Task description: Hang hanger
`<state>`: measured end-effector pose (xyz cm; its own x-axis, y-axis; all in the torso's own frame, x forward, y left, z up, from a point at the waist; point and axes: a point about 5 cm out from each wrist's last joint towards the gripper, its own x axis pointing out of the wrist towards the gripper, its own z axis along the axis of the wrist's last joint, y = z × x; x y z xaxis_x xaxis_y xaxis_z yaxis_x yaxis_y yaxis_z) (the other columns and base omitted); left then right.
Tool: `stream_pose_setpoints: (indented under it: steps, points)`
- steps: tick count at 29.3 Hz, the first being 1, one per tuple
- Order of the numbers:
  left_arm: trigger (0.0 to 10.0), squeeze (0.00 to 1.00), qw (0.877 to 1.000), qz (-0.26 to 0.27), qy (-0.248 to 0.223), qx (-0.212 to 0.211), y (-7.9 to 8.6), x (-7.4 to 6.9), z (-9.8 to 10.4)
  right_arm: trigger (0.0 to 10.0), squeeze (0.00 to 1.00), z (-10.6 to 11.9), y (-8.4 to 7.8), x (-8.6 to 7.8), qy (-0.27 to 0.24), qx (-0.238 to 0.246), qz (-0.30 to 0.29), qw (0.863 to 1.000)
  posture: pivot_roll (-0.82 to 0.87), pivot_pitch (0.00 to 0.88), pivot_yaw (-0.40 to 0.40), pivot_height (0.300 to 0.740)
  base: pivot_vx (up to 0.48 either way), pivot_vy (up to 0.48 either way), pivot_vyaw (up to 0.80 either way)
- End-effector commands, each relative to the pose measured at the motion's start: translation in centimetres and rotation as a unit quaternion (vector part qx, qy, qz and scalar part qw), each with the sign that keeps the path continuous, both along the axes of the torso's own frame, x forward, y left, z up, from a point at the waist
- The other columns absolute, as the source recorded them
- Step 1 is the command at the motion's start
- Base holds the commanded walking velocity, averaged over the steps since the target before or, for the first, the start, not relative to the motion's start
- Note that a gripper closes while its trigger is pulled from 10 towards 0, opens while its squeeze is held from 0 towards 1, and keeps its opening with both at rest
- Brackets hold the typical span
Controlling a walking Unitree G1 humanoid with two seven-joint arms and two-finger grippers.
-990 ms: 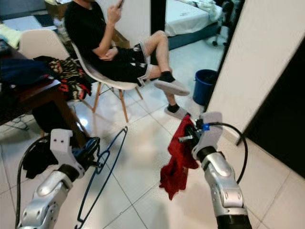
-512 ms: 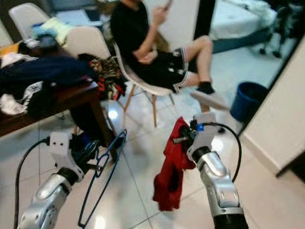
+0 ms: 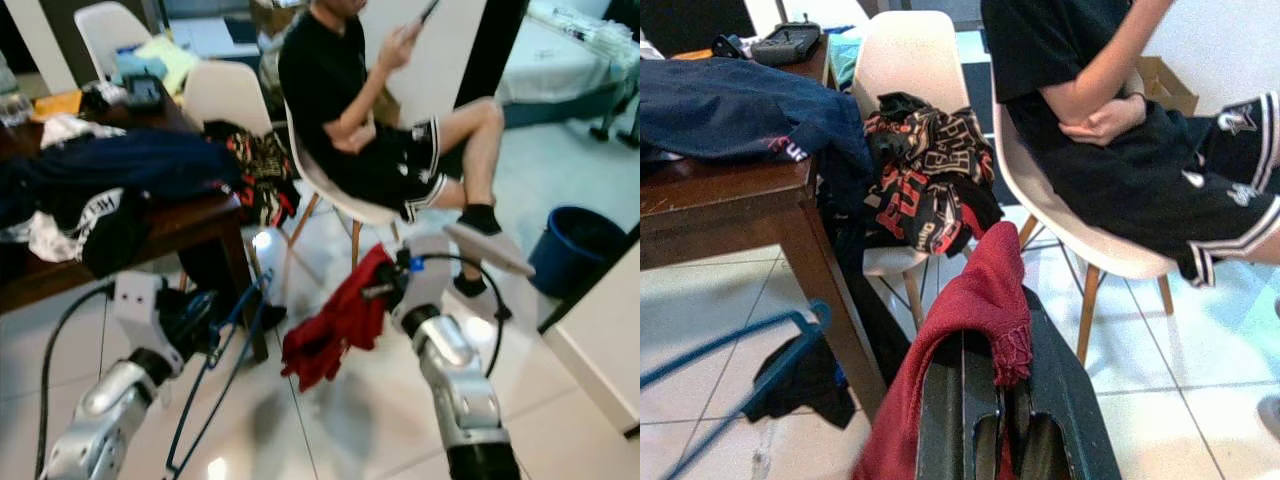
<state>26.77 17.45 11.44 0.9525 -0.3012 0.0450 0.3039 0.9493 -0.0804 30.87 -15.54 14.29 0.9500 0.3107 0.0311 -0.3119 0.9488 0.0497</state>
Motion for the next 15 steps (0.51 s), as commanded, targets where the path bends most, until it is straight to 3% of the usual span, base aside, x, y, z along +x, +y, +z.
stream_pose_setpoints:
  steps: [1,4,9,15]
  points:
    - [10.0,0.00,1.000,0.000,0.013,0.007,0.0,-0.2,-0.4,10.0,0.00,0.0,0.3,0.1,0.001,-0.004,0.003,1.000,0.13,0.080,-0.061,0.740,0.382,0.000,0.00]
    - [10.0,0.00,1.000,-0.006,0.013,0.007,-0.4,-0.3,-0.4,10.0,0.00,0.3,0.3,0.5,-0.001,-0.007,-0.001,1.000,0.13,0.079,-0.060,0.740,0.384,0.000,0.00]
    - [10.0,0.00,1.000,-0.010,0.011,0.011,-0.8,-0.5,-0.3,10.0,0.00,0.9,0.4,1.1,-0.011,-0.012,-0.006,1.000,0.14,0.082,-0.062,0.740,0.382,0.000,0.80]
    - [10.0,0.00,0.999,0.000,0.003,0.047,-1.4,-0.9,0.0,10.0,0.00,2.3,0.2,2.8,-0.028,-0.034,-0.025,0.999,0.16,0.087,-0.069,0.740,0.372,0.000,0.80]
